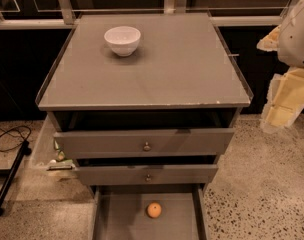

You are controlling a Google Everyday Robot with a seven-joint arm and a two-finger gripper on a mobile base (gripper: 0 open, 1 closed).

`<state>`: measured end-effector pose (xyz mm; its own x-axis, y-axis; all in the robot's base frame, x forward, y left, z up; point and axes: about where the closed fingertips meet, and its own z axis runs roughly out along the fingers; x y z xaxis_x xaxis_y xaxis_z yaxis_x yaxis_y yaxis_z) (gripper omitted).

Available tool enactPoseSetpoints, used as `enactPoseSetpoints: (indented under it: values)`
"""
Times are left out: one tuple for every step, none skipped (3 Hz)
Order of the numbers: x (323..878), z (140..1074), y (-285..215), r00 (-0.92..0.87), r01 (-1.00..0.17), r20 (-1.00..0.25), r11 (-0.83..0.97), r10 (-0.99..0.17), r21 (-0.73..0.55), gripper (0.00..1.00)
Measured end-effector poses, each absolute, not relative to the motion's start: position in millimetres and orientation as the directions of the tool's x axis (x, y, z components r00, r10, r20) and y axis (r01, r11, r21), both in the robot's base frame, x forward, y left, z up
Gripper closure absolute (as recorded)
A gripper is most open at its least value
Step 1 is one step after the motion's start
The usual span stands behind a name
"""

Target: Pick orange can from bottom drawer and place on counter

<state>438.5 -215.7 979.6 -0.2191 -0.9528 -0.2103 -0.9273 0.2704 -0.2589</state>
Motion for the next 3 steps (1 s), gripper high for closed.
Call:
enactPoseSetpoints:
  values:
    - [439,980,-216,-0.219,-0.927,-0.21,0.27,-0.953,-0.259,0.0]
    - [433,952,-218,-0.23,-0.935,-0.231,0.28,-0.945,-0.215,0.0]
    - [421,908,-220,-0.231,-0.946,-0.267,0.28,-0.936,-0.165,0.0]
